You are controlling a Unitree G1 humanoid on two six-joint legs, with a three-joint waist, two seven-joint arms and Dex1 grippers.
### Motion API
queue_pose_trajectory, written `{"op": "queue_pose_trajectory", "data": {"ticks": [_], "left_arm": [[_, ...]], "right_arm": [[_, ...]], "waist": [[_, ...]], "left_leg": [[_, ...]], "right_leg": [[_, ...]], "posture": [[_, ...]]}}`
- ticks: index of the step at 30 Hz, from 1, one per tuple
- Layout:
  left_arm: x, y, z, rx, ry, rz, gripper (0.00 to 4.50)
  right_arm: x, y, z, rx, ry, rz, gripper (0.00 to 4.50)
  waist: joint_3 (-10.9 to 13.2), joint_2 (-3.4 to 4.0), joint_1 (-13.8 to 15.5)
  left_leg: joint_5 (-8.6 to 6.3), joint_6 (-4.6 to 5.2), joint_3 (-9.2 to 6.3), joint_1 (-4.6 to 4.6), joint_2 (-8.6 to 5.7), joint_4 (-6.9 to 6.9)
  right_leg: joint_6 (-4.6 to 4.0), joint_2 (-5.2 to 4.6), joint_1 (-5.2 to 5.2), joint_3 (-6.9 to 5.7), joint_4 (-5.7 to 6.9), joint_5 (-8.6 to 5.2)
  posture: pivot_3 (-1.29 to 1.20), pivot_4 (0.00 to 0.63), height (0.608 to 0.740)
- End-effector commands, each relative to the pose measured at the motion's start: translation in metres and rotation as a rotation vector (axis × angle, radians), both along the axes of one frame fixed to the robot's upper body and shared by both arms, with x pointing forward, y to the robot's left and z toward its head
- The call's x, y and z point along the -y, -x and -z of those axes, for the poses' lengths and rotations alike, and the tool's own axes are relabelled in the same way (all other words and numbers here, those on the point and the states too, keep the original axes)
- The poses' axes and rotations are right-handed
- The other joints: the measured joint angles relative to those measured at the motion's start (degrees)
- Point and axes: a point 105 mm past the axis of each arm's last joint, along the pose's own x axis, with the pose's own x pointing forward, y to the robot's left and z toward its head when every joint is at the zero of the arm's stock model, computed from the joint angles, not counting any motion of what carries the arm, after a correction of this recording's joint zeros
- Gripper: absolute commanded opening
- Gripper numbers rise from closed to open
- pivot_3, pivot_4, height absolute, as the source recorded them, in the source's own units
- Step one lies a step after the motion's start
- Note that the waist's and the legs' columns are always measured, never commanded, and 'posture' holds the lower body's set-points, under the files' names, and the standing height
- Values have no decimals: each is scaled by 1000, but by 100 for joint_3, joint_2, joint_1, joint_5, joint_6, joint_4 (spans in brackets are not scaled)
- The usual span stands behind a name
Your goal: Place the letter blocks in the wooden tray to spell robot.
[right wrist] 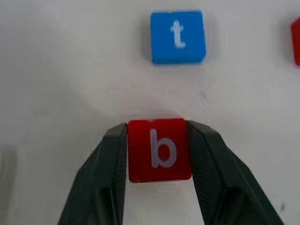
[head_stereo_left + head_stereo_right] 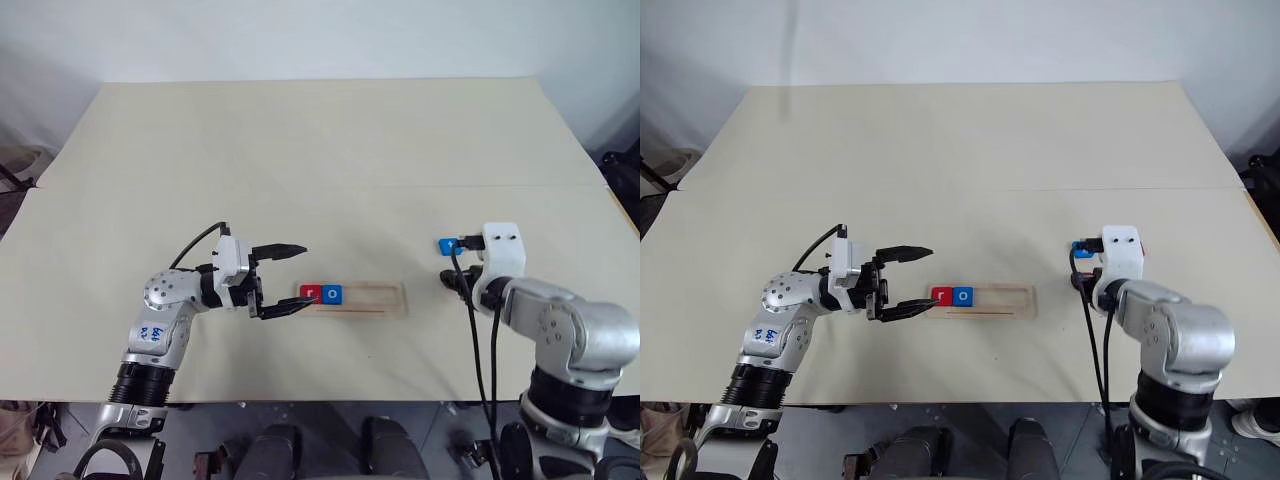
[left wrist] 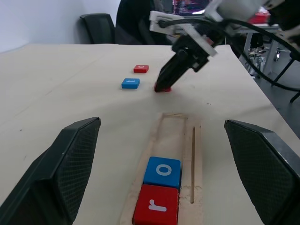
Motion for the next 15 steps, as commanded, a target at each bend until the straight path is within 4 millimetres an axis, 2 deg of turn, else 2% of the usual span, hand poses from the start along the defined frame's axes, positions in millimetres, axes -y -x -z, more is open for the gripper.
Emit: {"op": "queue_pose_trajectory", "data": {"ticks": [1, 7, 12, 15], "left_arm": [[1, 2, -6, 24, -10, 24, 4500], [-3, 3, -6, 16, -25, 33, 4500], [-5, 3, -7, 13, -34, 31, 4500], [-6, 2, -7, 11, -36, 29, 4500]], "right_arm": [[-7, 11, 7, -1, -16, 19, 1477], [-12, 18, 15, -16, -34, 37, 1477], [-11, 15, 5, 28, -49, 34, 3104], [-8, 10, -16, 111, -40, -31, 4043]], "waist": [[0, 0, -11], [0, 0, -8], [0, -1, -7], [0, 0, -6]], "left_leg": [[0, 0, 0, 1, 0, 0], [0, 0, 0, 5, 0, 0], [0, 0, -1, 6, -1, 0], [0, 0, -1, 6, -3, 0]], "right_leg": [[0, 0, -3, 2, 5, 0], [-1, 1, -4, 3, 20, -1], [-2, 0, -5, 4, 26, -1], [-2, -1, -5, 5, 25, -1]], "posture": [[0, 150, 740], [0, 150, 740], [0, 150, 740], [0, 150, 740]]}}
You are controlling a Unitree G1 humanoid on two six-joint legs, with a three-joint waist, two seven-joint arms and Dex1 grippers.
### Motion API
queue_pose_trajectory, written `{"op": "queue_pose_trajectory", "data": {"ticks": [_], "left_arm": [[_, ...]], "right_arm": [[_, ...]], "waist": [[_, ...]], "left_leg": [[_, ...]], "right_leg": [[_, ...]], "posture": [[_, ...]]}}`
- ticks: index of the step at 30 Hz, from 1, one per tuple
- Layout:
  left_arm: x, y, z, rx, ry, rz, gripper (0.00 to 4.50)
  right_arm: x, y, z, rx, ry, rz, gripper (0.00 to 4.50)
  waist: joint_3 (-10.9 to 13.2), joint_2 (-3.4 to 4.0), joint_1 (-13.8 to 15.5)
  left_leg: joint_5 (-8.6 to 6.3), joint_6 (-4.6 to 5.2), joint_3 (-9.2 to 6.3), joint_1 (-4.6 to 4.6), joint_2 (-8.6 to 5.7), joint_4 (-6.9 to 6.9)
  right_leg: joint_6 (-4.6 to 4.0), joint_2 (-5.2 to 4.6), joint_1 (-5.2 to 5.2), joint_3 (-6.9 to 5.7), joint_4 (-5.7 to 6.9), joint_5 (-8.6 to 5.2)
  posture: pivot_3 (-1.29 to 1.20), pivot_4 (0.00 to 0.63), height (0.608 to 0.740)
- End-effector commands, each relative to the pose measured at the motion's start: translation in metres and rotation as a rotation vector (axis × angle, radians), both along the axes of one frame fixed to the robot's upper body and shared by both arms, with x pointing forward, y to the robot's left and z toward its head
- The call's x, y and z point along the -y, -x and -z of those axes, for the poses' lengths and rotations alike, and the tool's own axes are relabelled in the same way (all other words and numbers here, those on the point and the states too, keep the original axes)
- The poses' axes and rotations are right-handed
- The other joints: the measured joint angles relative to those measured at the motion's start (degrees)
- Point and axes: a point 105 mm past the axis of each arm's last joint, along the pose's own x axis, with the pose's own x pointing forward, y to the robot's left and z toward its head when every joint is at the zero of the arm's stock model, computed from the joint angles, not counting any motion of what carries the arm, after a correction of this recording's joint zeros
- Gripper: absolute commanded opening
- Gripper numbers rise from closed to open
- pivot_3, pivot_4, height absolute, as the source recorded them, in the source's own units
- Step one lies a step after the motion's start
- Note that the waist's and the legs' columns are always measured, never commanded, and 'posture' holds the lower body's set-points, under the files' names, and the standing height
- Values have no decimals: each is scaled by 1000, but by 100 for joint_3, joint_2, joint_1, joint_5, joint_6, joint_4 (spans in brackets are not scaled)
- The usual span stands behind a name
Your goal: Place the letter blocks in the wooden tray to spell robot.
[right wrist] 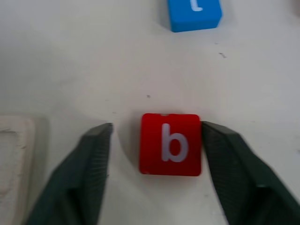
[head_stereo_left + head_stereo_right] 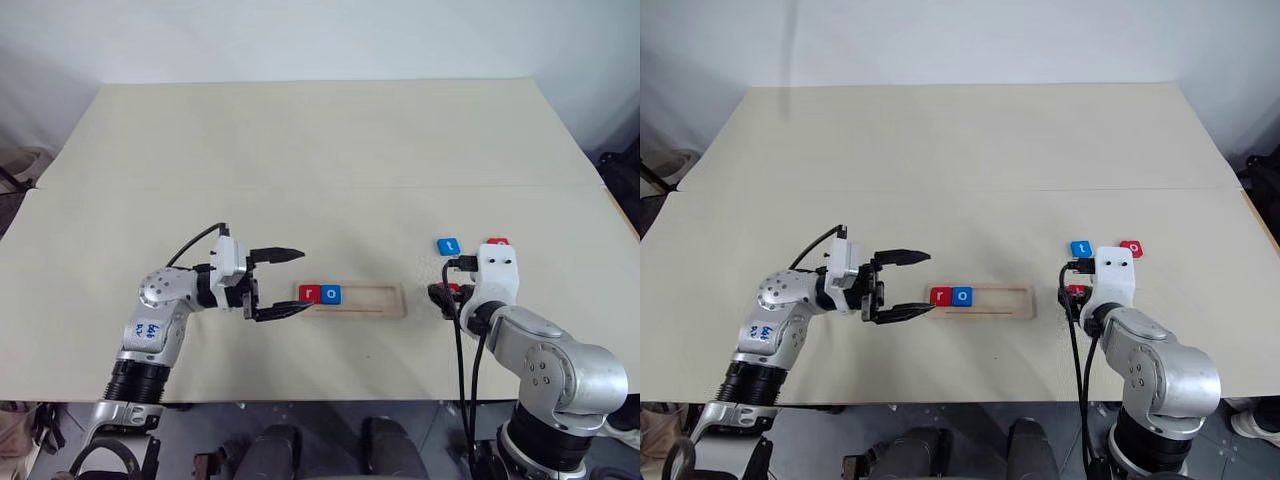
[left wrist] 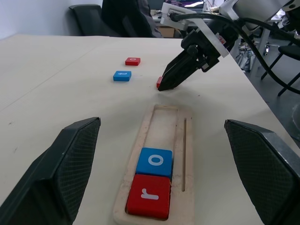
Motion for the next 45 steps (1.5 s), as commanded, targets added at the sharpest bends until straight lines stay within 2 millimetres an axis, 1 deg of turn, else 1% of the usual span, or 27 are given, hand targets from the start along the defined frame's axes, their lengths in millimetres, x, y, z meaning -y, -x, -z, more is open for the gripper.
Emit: {"op": "queue_pose_trajectory", "data": {"ticks": [1, 3, 6, 8, 11, 12, 14, 16, 17, 18, 21, 24, 25, 28, 31, 33, 35, 38, 42, 45], "left_arm": [[-1, 1, -8, 29, 0, 8, 4500], [-2, 0, -7, 28, -2, 4, 4500], [-4, -1, -7, 29, -4, -4, 4500], [-5, -2, -7, 31, -5, -7, 4500], [-7, -2, -8, 37, -9, -8, 4500], [-8, -2, -8, 38, -10, -8, 4500], [-10, -1, -8, 45, -18, -4, 4500], [-13, 1, -8, 51, -27, -2, 4500], [-13, 2, -8, 54, -32, -1, 4500], [-15, 4, -8, 61, -35, 1, 4500], [-19, 6, -6, 69, -48, -9, 4500], [-23, 5, -5, 130, -75, -57, 4500], [-24, 5, -5, 131, -71, -64, 4500], [-26, 9, -4, 104, -67, -55, 4500], [-29, 13, -5, 77, -60, -48, 4500], [-29, 14, -5, 73, -60, -48, 4500], [-29, 14, -5, 72, -60, -46, 4500], [-24, 14, -6, 78, -54, -39, 4500], [-20, 15, -6, 77, -46, -32, 4500], [-18, 16, -7, 78, -41, -25, 4500]], "right_arm": [[9, -4, -28, 117, 14, -64, 4399], [13, -4, -40, 166, 22, -139, 4456], [16, 1, -48, 198, 17, -288, 4456], [21, 5, -51, 233, 31, -372, 4456], [31, 19, -51, 340, 69, -598, 4456], [34, 25, -49, 361, 69, -659, 4456], [49, 34, -42, 412, 112, -758, 4456], [68, 38, -35, 450, 163, -799, 4456], [74, 39, -33, 465, 181, -812, 4456], [82, 38, -26, 449, 227, -820, 4456], [96, 36, -14, 410, 297, -876, 4456], [103, 38, -6, 313, 242, -919, 4456], [104, 38, -5, 295, 222, -932, 4456], [103, 28, -12, 334, 248, -951, 4456], [92, 13, -25, 352, 285, -1020, 4456], [89, 6, -27, 328, 287, -1044, 4456], [83, 3, -26, 278, 284, -1102, 4456], [73, -10, -22, 196, 343, -1162, 4456], [63, -24, -16, 154, 405, -1203, 4456], [60, -30, -9, 124, 428, -1221, 4456]], "waist": [[1, 1, 6], [1, 1, 17], [1, 1, 14], [1, 0, 14], [3, -3, 29], [3, -4, 28], [3, -4, 21], [4, -5, 17], [4, -5, 7], [4, -5, -5], [4, -5, -2], [5, -6, 12], [5, -5, 16], [5, -5, 20], [5, -4, -4], [6, -2, 12], [6, -2, 23], [6, -2, 30], [6, -2, 30], [6, -2, 18]], "left_leg": [[0, 0, 1, -1, -2, 0], [0, 1, 0, -1, -4, 0], [-1, 2, 1, -1, -2, -4], [-1, 2, 1, -1, 2, -9], [-1, 3, 3, -1, 2, -11], [-2, 4, 5, -1, 1, -10], [-2, 10, 10, 1, 0, -7], [-2, 11, 15, 5, 0, -3], [-2, 11, 16, 5, 2, -2], [-2, 11, 21, 8, 3, -2], [-2, 10, 28, 21, 8, -3], [-2, 10, 31, 22, 8, -3], [-1, 9, 30, 22, 8, -2], [-1, 9, 29, 22, 8, 1], [-2, 8, 29, 22, 10, 0], [-2, 8, 29, 21, 10, 0], [-2, 8, 28, 21, 10, 2], [-2, 8, 21, 18, 7, 5], [-2, 8, 19, 9, 6, 5], [-2, 7, 19, 9, 6, 5]], "right_leg": [[0, -1, 0, 1, 0, 0], [0, -2, 0, 1, -1, 0], [0, -1, 3, -1, -13, 0], [0, 3, 8, -4, -31, 0], [1, 3, 16, -9, -40, 1], [4, 4, 20, -10, -44, 2], [9, 2, 26, -9, -45, 4], [11, 2, 31, -8, -48, 6], [11, 2, 31, -8, -47, 6], [11, 4, 31, -7, -47, 6], [10, 4, 31, -3, -54, 5], [10, 1, 31, 2, -59, 5], [10, 1, 31, 0, -62, 5], [10, -1, 35, 0, -66, 5], [10, -1, 33, 0, -66, 5], [10, -2, 31, 0, -66, 5], [9, -3, 31, -1, -65, 5], [9, -6, 34, -6, -72, 5], [9, -8, 28, -9, -71, 5], [10, -8, 27, -11, -72, 5]], "posture": [[0, 150, 740], [0, 150, 740], [0, 150, 740], [0, 150, 740], [0, 150, 740], [0, 150, 740], [0, 150, 740], [0, 150, 740], [0, 150, 740], [0, 150, 740], [0, 150, 740], [0, 150, 740], [0, 150, 740], [0, 150, 740], [0, 150, 740], [0, 150, 740], [0, 150, 740], [0, 150, 740], [0, 150, 740], [0, 150, 740]]}}
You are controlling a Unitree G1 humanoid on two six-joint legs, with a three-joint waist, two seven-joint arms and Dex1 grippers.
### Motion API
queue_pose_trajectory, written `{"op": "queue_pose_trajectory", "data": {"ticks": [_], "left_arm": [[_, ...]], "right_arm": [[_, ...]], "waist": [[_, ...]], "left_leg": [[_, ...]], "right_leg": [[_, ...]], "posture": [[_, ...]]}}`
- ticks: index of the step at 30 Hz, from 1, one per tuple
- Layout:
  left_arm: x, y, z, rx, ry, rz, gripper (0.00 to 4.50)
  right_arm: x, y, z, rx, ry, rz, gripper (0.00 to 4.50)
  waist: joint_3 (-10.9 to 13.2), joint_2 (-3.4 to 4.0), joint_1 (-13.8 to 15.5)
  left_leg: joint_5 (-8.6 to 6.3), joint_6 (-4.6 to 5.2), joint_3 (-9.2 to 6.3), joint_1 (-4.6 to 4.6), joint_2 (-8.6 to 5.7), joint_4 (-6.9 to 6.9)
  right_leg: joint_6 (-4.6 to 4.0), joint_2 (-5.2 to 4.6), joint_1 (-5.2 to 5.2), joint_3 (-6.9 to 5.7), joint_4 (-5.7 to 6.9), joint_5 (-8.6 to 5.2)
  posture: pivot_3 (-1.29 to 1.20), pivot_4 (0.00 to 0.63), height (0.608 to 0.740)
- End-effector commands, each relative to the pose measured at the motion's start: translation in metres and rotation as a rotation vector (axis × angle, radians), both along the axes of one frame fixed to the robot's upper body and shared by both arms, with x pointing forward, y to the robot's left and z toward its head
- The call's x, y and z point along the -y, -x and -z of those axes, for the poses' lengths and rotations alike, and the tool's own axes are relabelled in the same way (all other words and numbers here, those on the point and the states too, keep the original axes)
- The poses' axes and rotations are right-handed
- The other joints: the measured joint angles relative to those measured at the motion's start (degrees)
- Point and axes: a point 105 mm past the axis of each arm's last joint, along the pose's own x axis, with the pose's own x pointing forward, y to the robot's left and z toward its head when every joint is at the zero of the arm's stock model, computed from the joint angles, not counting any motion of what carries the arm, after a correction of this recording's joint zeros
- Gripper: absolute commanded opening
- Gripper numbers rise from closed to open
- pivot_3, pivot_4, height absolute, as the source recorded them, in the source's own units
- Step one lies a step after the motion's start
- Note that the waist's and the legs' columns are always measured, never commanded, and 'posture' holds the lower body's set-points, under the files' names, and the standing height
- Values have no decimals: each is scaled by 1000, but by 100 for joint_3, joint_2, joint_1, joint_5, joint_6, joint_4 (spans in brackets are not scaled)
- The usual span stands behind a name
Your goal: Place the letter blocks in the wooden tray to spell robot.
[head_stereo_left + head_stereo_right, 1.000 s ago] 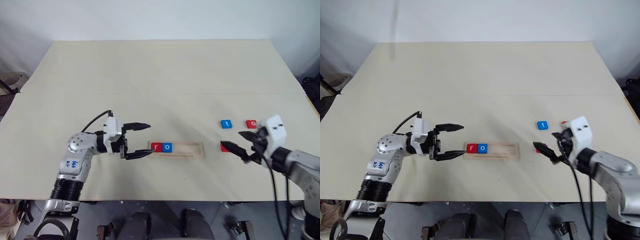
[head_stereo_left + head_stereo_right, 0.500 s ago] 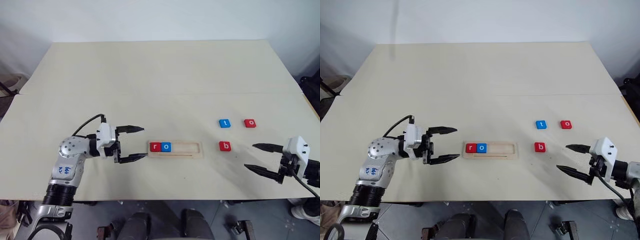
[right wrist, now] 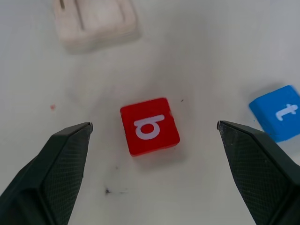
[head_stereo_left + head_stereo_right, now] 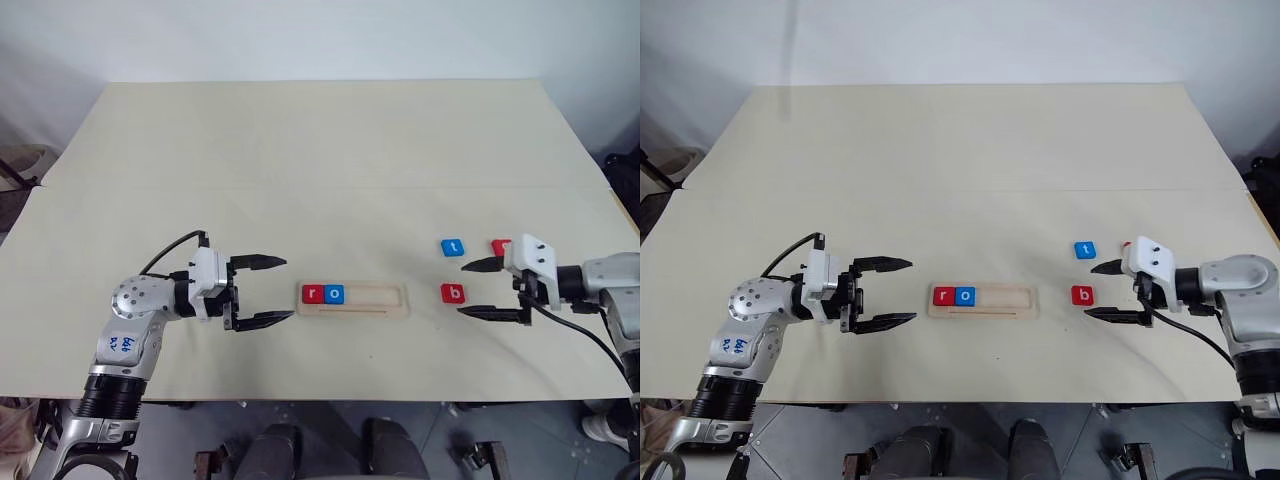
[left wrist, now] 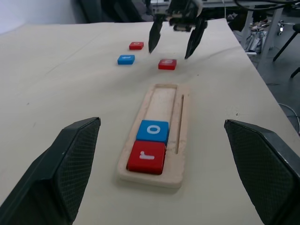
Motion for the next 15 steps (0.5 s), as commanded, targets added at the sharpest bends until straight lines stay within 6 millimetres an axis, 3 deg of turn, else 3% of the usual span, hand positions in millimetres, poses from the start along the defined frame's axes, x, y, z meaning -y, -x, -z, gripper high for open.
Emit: {"op": "queue_pose_trajectory", "data": {"ticks": [1, 3, 5, 13, 15], "left_arm": [[5, 4, -8, 30, 19, 19, 4500], [6, 5, -9, 32, 22, 25, 4500], [8, 6, -10, 35, 24, 37, 4500], [12, 11, -11, 36, 23, 72, 4500], [12, 11, -10, 37, 22, 74, 4500]], "right_arm": [[-3, -5, 3, 7, 47, -27, 4456], [-2, -7, 7, 0, 60, -25, 4456], [0, -8, 10, 9, 79, -25, 4069], [-5, -12, 7, 33, 54, -46, 1550], [-15, -14, -2, 55, 13, -59, 1463]], "waist": [[0, 0, -3], [0, 0, -2], [0, 0, -3], [0, 0, -3], [0, 0, -4]], "left_leg": [[0, 0, 0, 0, 0, 0], [0, 0, 0, 0, 1, 0], [0, 0, 0, 0, 0, 0], [0, -1, 0, 1, 1, 7], [0, -1, 0, 0, 1, 6]], "right_leg": [[0, 1, 0, 0, 0, 0], [0, 2, -1, -1, 0, 0], [0, 0, 0, -1, 0, 0], [0, 2, 3, -1, 2, 0], [0, 3, 2, -1, 3, 0]], "posture": [[0, 150, 740], [0, 150, 740], [0, 150, 740], [0, 150, 740], [0, 150, 740]]}}
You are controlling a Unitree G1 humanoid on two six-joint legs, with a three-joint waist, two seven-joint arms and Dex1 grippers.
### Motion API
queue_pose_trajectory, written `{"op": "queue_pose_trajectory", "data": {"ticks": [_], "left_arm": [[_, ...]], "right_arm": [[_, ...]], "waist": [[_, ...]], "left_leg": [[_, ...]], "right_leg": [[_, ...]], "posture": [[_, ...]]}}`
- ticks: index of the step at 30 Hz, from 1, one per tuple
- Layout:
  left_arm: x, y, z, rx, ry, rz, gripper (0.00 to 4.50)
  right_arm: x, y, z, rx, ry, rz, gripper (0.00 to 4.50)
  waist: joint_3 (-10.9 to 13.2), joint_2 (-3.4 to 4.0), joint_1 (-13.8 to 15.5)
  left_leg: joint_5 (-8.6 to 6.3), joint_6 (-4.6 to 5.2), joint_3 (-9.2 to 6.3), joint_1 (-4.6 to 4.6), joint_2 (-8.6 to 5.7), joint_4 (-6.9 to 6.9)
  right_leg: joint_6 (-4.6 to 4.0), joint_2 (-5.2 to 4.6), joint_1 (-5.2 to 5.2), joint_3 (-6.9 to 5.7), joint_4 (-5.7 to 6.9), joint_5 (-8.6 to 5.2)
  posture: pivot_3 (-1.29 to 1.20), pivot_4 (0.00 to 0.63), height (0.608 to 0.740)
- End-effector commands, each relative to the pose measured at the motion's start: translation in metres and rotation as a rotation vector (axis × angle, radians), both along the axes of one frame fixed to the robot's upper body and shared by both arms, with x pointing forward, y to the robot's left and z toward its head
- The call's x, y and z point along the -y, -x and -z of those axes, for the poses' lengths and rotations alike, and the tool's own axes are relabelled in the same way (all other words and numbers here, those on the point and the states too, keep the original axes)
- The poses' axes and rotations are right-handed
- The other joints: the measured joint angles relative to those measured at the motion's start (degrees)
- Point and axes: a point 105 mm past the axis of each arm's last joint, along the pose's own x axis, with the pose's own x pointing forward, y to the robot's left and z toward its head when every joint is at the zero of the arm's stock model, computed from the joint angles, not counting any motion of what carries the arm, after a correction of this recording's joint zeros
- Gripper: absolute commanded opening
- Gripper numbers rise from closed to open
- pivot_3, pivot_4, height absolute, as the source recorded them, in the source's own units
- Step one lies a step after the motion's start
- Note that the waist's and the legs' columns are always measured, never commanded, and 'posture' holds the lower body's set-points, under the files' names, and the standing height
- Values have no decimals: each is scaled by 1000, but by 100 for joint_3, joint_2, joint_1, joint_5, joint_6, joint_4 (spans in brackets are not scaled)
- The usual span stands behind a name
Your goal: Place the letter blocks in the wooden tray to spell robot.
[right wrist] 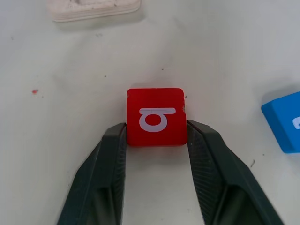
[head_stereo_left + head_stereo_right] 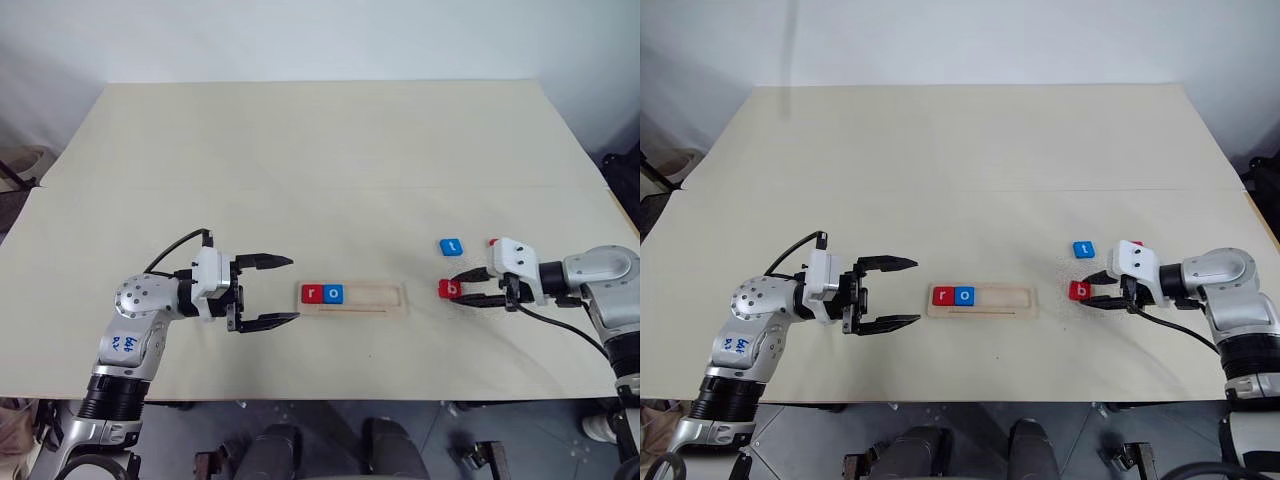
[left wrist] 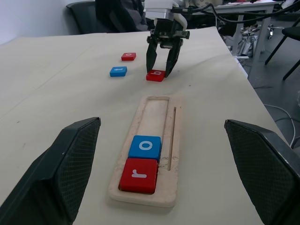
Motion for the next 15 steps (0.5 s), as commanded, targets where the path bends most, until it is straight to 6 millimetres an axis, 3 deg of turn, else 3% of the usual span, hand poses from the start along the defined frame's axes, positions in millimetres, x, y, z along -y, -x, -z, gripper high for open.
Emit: {"op": "queue_pose_trajectory", "data": {"ticks": [1, 8, 15], "left_arm": [[4, 5, -5, 27, 13, 30, 4500], [-3, 4, 5, 15, -17, 8, 4500], [-4, 7, 8, 12, -19, 2, 4500]], "right_arm": [[-14, -5, -15, 45, -55, -18, 1463], [-82, 3, -42, -4, -185, -129, 1463], [-128, 5, -39, -51, -162, -172, 1463]], "waist": [[0, 0, -10], [1, 3, -13], [1, 2, 29]], "left_leg": [[0, 0, 0, 0, 1, 0], [0, -5, 1, -1, 5, -2], [0, -4, -15, -9, -6, 1]], "right_leg": [[0, 1, 0, 0, 0, 0], [-1, 3, -10, 2, 5, 0], [-1, -7, -9, -2, 4, 0]], "posture": [[0, 150, 740], [0, 150, 740], [0, 150, 740]]}}
